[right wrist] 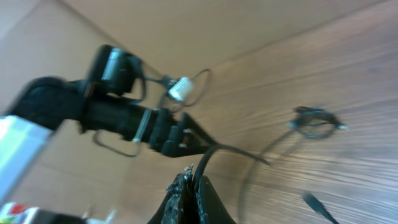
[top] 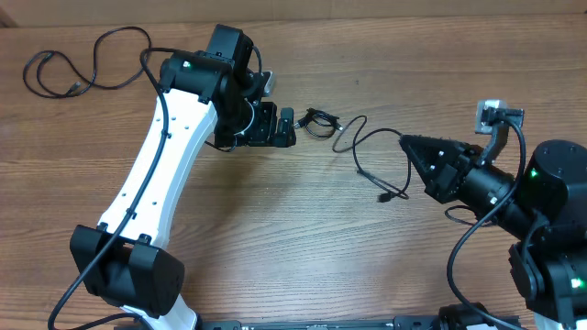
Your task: Untangle cables
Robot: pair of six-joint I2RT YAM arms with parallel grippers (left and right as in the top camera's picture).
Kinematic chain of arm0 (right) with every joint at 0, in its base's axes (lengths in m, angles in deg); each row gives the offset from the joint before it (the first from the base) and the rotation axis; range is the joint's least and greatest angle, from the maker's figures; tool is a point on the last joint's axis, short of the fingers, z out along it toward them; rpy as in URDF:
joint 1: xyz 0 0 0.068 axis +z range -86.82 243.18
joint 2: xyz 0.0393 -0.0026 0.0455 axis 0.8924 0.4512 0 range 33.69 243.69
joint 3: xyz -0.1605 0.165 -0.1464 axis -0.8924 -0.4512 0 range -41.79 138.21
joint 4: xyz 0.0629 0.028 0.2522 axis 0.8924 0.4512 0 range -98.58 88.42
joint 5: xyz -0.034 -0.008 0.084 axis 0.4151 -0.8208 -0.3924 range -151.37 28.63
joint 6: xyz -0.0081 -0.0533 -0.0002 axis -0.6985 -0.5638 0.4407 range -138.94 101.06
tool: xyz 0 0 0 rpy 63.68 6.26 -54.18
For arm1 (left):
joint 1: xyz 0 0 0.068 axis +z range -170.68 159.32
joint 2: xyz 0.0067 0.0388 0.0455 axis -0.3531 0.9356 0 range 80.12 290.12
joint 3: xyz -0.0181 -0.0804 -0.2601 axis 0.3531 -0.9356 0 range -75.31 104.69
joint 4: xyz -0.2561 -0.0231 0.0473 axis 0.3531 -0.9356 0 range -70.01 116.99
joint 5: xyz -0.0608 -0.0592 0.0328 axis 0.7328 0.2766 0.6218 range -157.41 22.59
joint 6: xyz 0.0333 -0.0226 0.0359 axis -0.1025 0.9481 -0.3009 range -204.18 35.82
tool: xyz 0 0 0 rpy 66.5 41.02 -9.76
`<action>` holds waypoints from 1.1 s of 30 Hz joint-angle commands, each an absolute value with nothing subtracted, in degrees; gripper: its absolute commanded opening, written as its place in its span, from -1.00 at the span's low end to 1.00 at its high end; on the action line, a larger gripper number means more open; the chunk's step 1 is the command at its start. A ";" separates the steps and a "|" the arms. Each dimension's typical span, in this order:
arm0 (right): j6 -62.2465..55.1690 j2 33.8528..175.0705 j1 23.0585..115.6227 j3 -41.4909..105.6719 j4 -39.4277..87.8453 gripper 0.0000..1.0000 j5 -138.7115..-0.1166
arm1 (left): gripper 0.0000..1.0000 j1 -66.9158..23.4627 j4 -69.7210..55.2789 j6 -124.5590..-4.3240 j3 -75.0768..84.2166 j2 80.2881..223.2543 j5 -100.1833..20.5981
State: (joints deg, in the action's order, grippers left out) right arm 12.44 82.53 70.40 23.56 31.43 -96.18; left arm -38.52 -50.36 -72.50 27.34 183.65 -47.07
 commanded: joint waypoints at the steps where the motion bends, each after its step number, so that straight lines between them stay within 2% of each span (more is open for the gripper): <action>1: 14.76 82.72 70.47 24.69 28.35 -0.93 -105.27 | 1.00 -39.57 -49.46 -68.61 27.02 183.89 -44.12; 7: 17.31 82.72 70.47 24.69 26.32 -0.93 -107.85 | 0.99 -39.68 -48.78 -65.28 27.02 183.89 -34.63; 14: 20.33 82.72 70.47 24.67 21.49 -0.93 -110.60 | 1.00 -39.90 -48.00 -64.39 27.02 183.89 -33.67; 19: 23.02 82.72 70.47 24.67 18.84 -0.93 -111.13 | 0.83 -40.56 -47.97 -64.12 26.97 183.89 -33.76; 25: 24.81 82.72 70.47 24.67 16.22 -0.93 -111.65 | 0.81 -43.00 -46.25 -62.24 24.72 183.89 -34.87; 29: 25.03 82.83 70.47 24.67 16.11 -0.93 -112.37 | 0.73 -44.45 -42.36 -59.25 21.82 183.89 -34.74; 33: 25.29 82.94 70.47 24.67 15.50 -0.93 -113.82 | 0.50 -45.15 -37.92 -56.52 19.69 183.89 -34.55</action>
State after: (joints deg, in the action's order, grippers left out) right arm 24.83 83.14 70.40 23.56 16.35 -112.22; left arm -44.45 -40.06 -59.95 21.36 183.65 -35.03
